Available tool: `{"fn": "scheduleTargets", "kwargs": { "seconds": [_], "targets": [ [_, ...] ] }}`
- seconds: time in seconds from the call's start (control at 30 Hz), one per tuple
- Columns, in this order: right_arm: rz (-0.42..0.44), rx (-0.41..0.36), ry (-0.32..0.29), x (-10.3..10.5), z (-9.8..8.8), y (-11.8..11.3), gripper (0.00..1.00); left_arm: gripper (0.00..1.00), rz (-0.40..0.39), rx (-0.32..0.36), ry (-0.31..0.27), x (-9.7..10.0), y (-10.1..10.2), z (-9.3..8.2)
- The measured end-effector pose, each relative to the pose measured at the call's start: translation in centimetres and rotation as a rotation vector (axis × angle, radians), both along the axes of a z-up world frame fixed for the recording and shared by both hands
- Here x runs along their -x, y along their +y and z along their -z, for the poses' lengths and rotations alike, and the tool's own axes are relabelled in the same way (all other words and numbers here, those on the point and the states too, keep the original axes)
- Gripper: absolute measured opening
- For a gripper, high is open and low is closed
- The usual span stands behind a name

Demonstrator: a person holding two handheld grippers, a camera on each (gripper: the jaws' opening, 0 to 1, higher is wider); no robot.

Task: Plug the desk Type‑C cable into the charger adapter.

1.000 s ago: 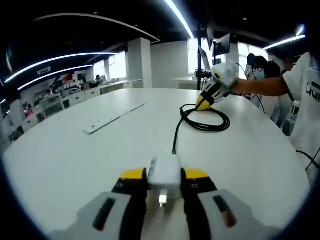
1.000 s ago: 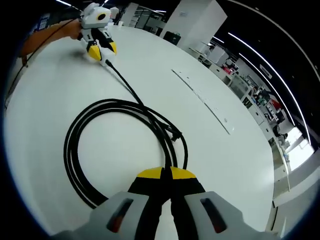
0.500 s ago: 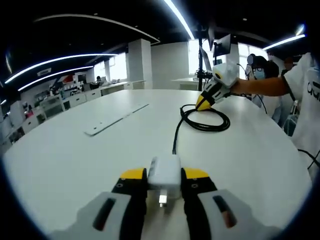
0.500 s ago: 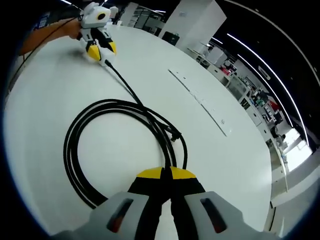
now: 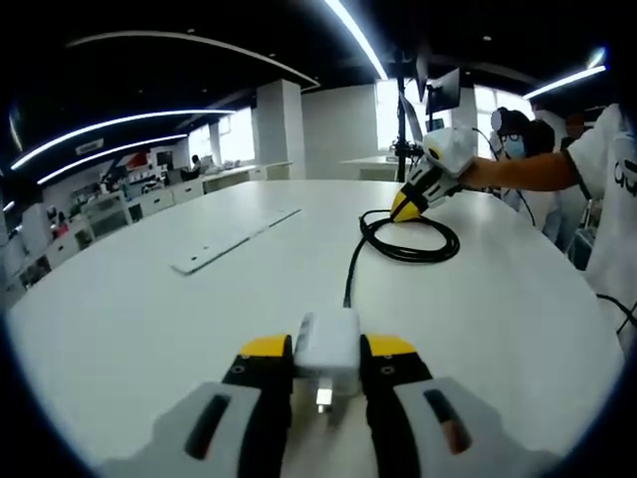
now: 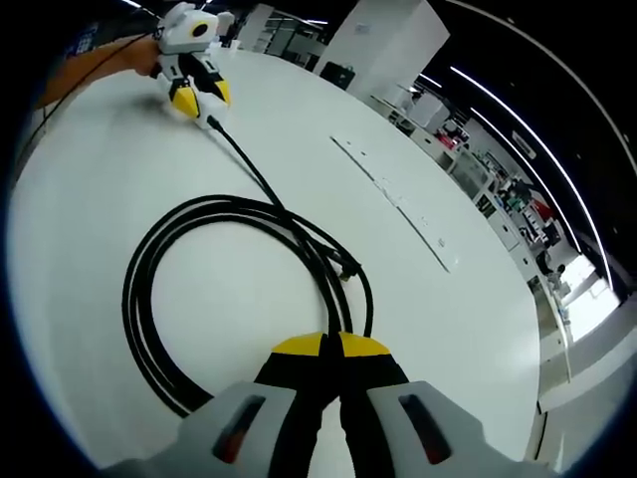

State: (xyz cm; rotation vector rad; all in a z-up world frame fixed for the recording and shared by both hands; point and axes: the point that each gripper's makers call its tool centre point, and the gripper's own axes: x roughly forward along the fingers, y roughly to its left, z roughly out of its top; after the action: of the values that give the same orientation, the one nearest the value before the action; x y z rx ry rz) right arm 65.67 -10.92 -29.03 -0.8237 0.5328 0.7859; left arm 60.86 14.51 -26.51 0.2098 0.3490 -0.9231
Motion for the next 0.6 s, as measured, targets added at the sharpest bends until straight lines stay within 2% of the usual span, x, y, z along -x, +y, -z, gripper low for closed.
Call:
{"fn": "scheduleTargets", "kwargs": {
  "seconds": [0.43,0.6],
  "targets": [
    [-0.018,-0.02,-0.024,-0.1,-0.5,0.7,0.06,0.26,-0.022,0.048,0.006,0.0,0.1,-0.2],
    [-0.019,-0.038,-0.04,-0.2,-0.8,0.9,0.08,0.3,-0.049,0.09,-0.01,0.9,-0.4,-1.2]
  ]
}}
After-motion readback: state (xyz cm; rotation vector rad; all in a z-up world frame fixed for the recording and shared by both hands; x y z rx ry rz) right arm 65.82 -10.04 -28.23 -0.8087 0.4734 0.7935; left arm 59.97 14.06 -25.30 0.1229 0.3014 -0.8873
